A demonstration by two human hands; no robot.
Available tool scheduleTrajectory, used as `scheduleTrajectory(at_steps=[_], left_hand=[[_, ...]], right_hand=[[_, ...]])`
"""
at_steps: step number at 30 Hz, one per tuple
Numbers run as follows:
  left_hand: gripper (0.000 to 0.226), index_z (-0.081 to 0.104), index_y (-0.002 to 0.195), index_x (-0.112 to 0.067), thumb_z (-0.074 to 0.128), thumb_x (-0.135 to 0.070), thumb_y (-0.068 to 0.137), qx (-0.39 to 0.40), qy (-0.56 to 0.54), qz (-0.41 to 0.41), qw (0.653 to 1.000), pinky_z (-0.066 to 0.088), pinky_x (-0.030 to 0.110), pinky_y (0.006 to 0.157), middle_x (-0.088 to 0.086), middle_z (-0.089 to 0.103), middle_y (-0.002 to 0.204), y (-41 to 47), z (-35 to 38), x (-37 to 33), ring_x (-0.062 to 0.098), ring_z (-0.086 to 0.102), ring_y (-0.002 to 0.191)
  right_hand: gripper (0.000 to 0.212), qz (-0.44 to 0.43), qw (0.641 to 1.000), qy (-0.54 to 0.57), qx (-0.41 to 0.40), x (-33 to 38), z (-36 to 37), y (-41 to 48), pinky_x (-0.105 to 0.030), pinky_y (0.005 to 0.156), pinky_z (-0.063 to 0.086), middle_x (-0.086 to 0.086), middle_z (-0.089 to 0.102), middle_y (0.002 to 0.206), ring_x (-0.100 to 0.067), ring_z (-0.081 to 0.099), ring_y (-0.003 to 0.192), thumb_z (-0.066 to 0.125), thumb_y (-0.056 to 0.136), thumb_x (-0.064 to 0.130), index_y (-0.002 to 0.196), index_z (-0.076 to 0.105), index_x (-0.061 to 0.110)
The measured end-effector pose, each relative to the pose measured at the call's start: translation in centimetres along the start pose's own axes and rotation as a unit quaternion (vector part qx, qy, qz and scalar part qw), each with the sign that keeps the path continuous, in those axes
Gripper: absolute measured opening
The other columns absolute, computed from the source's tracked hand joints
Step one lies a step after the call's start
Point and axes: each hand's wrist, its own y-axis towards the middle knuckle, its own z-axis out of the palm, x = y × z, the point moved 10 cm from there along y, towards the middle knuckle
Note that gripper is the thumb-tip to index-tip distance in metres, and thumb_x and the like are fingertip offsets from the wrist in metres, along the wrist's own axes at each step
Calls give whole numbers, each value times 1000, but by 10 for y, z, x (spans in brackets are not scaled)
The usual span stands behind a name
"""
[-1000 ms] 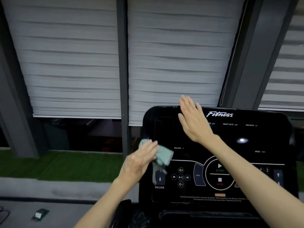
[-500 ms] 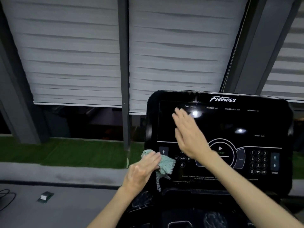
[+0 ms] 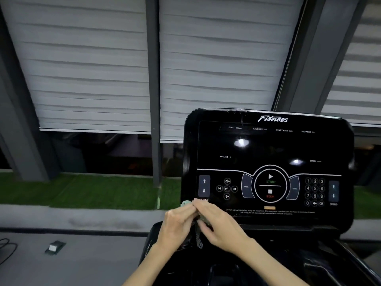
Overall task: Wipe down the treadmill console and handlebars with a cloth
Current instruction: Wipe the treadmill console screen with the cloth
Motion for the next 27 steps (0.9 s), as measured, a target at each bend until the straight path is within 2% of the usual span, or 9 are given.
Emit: scheduleTrajectory(at_steps=[3, 5, 7, 10, 14, 16, 19, 23, 27], left_hand=[[32, 76, 87, -35, 73, -4, 84, -55, -128, -196, 971, 49, 10, 67, -22, 72, 79, 10, -9, 11, -6, 66, 76], [30, 74, 87, -36, 75, -6, 82, -61, -169, -232, 956, 46, 7, 63, -28, 70, 72, 19, -9, 7, -8, 66, 72], [21, 76, 88, -30, 75, -10, 83, -38, -171, -204, 963, 47, 8, 63, -25, 71, 73, 35, -8, -5, -7, 67, 71], [12, 77, 92, -17, 65, -13, 90, -20, -83, -59, 995, 50, 12, 70, -13, 74, 84, 64, -18, -28, -4, 66, 77], [28, 66, 113, -2, 46, -14, 96, -77, 30, 68, 994, 43, 18, 101, 6, 66, 115, 107, -32, -35, 12, 60, 109], [39, 53, 133, -1, 41, -16, 99, -54, 108, 79, 990, 30, 30, 116, 10, 51, 138, 129, -18, -31, 20, 43, 133], [50, 33, 147, -1, 35, -21, 102, -16, 220, 72, 973, 22, 39, 120, 12, 32, 156, 139, 11, -18, 27, 24, 147], [50, 31, 148, 1, 28, -20, 103, -14, 280, 71, 957, 26, 37, 119, 14, 30, 157, 129, 24, -9, 25, 28, 145], [47, 35, 145, 5, 32, -10, 101, -27, 251, 89, 964, 20, 34, 120, 17, 36, 153, 128, 19, -13, 26, 32, 144]], right_hand=[[70, 33, 998, 54, -18, -2, -7, 6, -19, 115, 24, 1, 35, 152, -7, 29, 142, 64, 88, 16, 150, 30, 15], [77, 52, 995, 77, -47, -7, -18, 9, -20, 112, 30, 2, 41, 148, -6, 35, 138, 67, 81, 4, 149, 32, 17], [81, 74, 990, 91, -76, -15, -34, 9, -18, 106, 36, 6, 48, 136, -4, 46, 127, 62, 77, -6, 148, 34, 22], [76, 114, 983, 80, -119, -29, -55, 1, -12, 101, 37, 11, 52, 127, 0, 51, 116, 63, 82, -1, 148, 34, 26], [42, 136, 978, 15, -157, -45, -67, -19, -22, 94, 43, 8, 57, 118, -6, 55, 110, 66, 85, 10, 125, 56, 17], [37, 124, 981, -19, -149, -46, -62, -24, -25, 96, 42, 5, 55, 118, -9, 50, 113, 69, 79, 7, 114, 60, 14], [36, 68, 987, -82, -118, -27, -47, -17, -30, 94, 45, -4, 55, 118, -19, 48, 112, 73, 71, 7, 105, 61, 9], [44, -15, 994, -108, -17, -6, -3, -10, -31, 77, 51, -3, 58, 110, -23, 57, 91, 62, 75, 3, 117, 55, 10], [36, 2, 995, -80, -59, -5, -6, -11, -30, 65, 52, -4, 52, 110, -22, 56, 91, 48, 81, 2, 115, 59, 9]])
